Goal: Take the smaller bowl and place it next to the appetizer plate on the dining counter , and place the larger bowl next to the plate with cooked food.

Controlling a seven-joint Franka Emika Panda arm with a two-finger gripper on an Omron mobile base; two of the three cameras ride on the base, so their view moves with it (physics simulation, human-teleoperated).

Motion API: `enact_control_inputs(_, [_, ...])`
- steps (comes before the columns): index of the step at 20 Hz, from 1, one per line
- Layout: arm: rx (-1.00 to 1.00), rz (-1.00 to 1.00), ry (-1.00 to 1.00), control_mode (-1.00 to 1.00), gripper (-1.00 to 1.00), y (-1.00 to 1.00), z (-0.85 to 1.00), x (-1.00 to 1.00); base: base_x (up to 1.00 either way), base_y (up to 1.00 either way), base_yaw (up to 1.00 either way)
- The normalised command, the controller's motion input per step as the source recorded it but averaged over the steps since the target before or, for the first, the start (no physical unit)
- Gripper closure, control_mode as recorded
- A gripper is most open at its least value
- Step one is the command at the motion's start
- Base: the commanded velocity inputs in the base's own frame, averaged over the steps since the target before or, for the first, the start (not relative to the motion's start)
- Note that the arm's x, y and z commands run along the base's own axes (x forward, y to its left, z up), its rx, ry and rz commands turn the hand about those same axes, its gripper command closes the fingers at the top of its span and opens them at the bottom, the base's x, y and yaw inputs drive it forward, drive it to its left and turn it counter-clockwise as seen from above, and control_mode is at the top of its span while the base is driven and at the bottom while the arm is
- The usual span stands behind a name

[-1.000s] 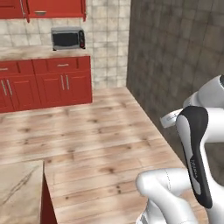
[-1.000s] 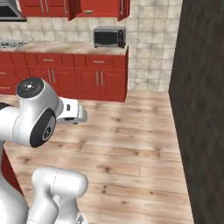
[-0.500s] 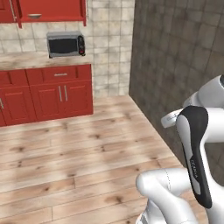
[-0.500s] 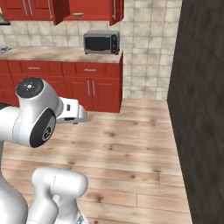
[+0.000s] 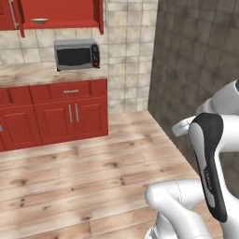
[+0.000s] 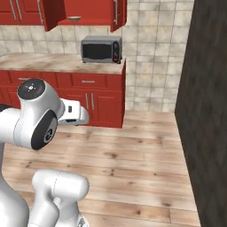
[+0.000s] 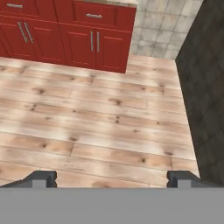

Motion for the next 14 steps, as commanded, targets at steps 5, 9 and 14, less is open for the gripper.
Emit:
enact_control_inputs(5, [0.0, 0.0, 0.0, 1.0, -1.0, 0.0, 0.0, 0.0, 1.0, 0.65, 0.01])
enact_control_inputs(9, [0.0, 0.0, 0.0, 1.0, -1.0, 0.0, 0.0, 0.0, 1.0, 0.72, 0.0])
enact_control_inputs(14, [0.0, 0.0, 0.0, 1.0, -1.0, 0.0, 0.0, 0.0, 0.87, 0.66, 0.0])
